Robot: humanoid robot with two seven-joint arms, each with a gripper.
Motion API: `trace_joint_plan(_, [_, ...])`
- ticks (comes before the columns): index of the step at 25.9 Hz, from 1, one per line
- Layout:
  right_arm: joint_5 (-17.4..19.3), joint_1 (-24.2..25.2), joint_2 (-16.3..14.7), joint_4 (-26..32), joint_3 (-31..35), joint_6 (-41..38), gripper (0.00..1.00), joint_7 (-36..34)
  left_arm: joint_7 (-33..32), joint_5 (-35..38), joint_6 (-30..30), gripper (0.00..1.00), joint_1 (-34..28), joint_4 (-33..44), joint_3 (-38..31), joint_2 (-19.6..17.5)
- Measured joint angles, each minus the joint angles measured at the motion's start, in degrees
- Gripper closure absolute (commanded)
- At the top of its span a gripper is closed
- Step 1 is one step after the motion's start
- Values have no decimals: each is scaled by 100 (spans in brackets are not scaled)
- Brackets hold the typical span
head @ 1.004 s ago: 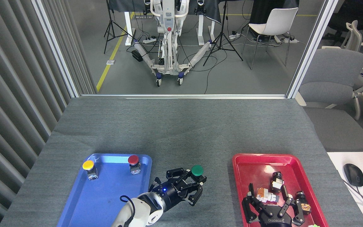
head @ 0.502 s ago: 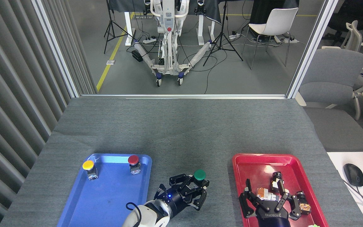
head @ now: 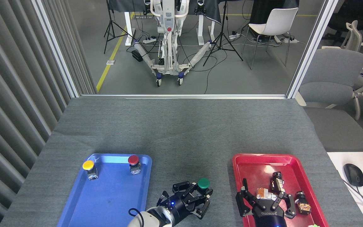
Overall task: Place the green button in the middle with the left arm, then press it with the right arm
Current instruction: 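Carry the green button with the left gripper toward the table's middle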
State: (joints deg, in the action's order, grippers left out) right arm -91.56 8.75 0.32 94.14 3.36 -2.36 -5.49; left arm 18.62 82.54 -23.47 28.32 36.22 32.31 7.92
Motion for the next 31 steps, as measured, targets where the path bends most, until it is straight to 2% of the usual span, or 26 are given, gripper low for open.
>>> trace_joint_plan(2, [2, -10, 9, 0, -37, 51, 0, 7, 85, -6, 2, 9, -12, 2, 60, 0])
trace_joint_plan(3, [2, -13, 10, -1, -59, 81, 0, 8, 136, -9, 7, 0, -30, 8, 76, 0])
trace_joint_plan(8, [3, -40, 3, -3, -134, 131, 0, 16, 243, -12, -50, 0, -147, 80, 110, -1])
trace_joint_plan(23, [7, -50, -81, -46, -159, 141, 0, -6, 241, 37, 106, 0, -604, 939, 85, -83])
trace_joint_plan(25, [6, -63, -86, -63, -185, 118, 1, -18, 241, 16, 232, 0, -746, 1230, 68, -202])
trace_joint_plan(29, [-6, -133, -147, -76, -419, 99, 5, 20, 206, -24, 700, 0, -1214, 2250, -58, -687])
trace_joint_plan(30, [-7, -144, -154, -78, -474, 99, 6, 31, 196, -28, 779, 0, -1379, 2522, -114, -799])
trace_joint_plan(31, [-9, -149, -154, -82, -522, 99, 12, 40, 192, -31, 868, 0, -1519, 2780, -189, -903])
